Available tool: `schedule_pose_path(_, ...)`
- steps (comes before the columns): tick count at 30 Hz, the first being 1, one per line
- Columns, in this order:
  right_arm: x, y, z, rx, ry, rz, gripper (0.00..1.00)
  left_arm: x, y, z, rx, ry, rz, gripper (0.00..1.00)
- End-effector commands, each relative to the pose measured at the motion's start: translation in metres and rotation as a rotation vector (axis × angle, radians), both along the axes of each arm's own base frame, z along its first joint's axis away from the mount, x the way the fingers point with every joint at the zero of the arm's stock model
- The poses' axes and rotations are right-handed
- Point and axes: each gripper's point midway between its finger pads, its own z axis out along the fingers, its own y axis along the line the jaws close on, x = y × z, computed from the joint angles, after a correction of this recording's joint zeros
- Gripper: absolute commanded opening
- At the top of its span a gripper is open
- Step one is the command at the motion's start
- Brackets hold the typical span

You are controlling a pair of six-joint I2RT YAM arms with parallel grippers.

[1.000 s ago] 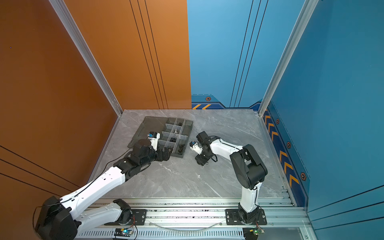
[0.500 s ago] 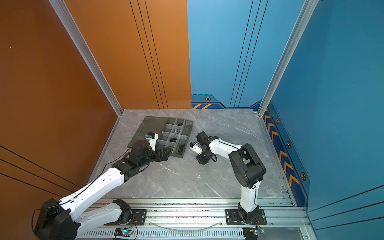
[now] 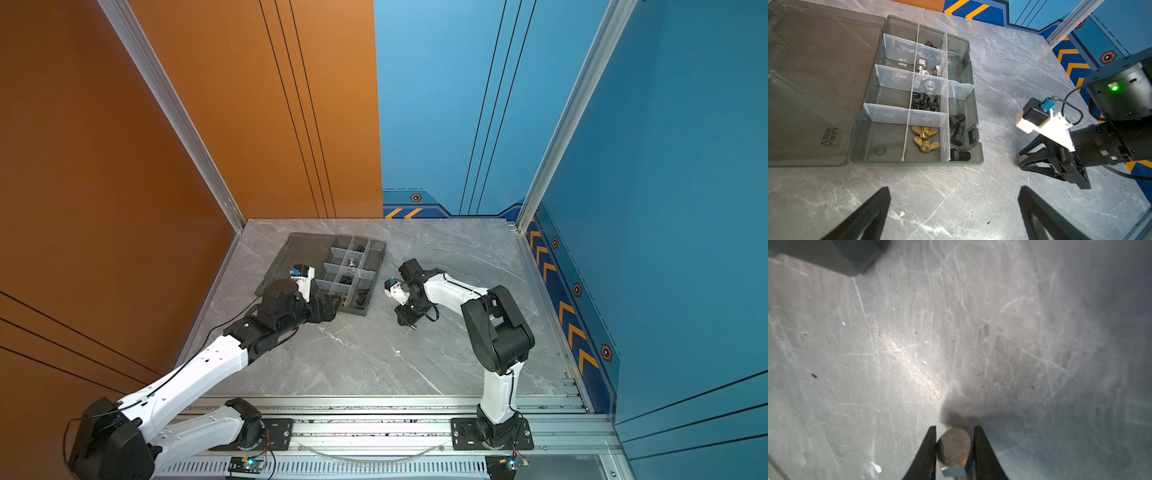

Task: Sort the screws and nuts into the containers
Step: 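Carry the silver bolt with the right gripper to the far organizer compartment and release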

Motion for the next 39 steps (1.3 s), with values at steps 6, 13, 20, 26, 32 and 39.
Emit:
schedule_pose_path(6,0.044,0.028,0.095,0.281,-0.108,-0.049,0.0,-0.004,0.003,-0.006,-0.009,0.027,0.001,0.98)
schedule_pose_path(13,0.097,0.048,0.136,0.368,-0.223,-0.085,0.0,-0.003,0.004,-0.006,-0.017,0.028,0.004,0.98)
schedule_pose_path(20,0.161,0.067,0.161,0.496,-0.376,-0.194,0.0,-0.003,0.004,-0.006,-0.024,0.03,0.004,0.98)
schedule_pose_path(26,0.21,0.076,0.17,0.644,-0.476,-0.309,0.0,-0.003,0.004,-0.005,-0.027,0.029,0.005,0.98)
schedule_pose_path(32,0.244,0.086,0.14,0.734,-0.468,-0.385,0.0,-0.003,0.006,-0.003,-0.029,0.024,0.007,0.98)
schedule_pose_path(39,0.253,0.102,0.112,0.716,-0.435,-0.391,0.0,-0.004,0.008,-0.001,-0.026,0.017,0.007,0.98)
